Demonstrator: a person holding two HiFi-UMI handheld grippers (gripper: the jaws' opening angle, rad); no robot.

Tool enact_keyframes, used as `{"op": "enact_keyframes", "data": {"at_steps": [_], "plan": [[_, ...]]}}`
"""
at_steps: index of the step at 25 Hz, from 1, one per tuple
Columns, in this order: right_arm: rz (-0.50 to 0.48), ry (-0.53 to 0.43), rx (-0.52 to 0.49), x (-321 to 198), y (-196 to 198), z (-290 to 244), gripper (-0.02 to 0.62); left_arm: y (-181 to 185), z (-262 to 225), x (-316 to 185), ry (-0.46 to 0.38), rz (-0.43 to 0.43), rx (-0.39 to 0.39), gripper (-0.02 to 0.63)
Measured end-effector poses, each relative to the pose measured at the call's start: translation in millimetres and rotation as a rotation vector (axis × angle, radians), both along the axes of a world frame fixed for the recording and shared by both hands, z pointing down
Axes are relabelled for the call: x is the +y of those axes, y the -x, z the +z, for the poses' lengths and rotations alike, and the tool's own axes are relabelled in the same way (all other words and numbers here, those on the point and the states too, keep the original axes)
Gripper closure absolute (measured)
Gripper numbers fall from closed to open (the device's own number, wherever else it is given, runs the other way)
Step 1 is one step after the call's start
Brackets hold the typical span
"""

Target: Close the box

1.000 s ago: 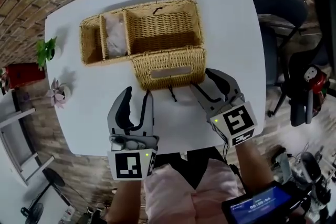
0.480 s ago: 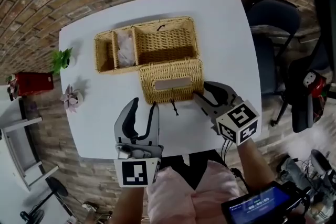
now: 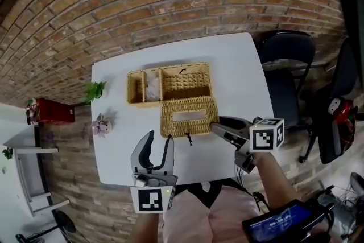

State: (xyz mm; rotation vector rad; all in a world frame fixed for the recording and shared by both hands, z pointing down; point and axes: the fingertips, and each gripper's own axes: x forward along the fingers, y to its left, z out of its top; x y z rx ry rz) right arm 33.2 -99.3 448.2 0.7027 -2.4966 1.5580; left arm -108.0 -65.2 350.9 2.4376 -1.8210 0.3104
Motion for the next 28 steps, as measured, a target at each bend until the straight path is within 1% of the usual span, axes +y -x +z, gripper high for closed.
{"op": "enact_keyframes", "data": {"at_steps": [3, 7, 9, 13, 17, 19, 23, 28], "plan": [[0.045, 0.083, -0.076, -9.5, -3.1, -9.6, 0.419, 2.4, -3.6, 3.6, 0.002, -0.020, 0.020, 0.434], [0.083, 0.161, -0.127, -16.3, -4.1, -14.5, 0.419, 6.3, 7.6, 8.0, 0.024, -0.023, 0.005, 0.431], [0.094, 0.187, -0.170, -19.5, -1.7, -19.7, 0.419, 7.0, 16.2, 8.3, 0.037, -0.017, -0.002, 0.430], [0.101, 0.196, -0.241, -27.2, 0.4, -30.0, 0.419, 6.4, 40.2, 6.0, 0.080, -0.003, -0.004, 0.419], [0.118, 0.226, -0.259, -26.1, -0.4, -29.9, 0.419, 10.1, 60.0, -3.4, 0.104, -0.001, -0.030, 0.416], [0.121, 0.224, -0.267, -26.3, -2.2, -29.9, 0.419, 9.7, 65.5, -11.6, 0.111, 0.005, -0.025, 0.413], [0.115, 0.202, -0.285, -28.3, -0.7, -32.4, 0.409, 5.5, 56.2, -30.5, 0.060, 0.017, -0.017, 0.411], [0.144, 0.193, -0.333, -34.2, -0.1, -38.6, 0.394, 7.0, 49.5, -43.1, 0.046, 0.016, 0.006, 0.400]]}}
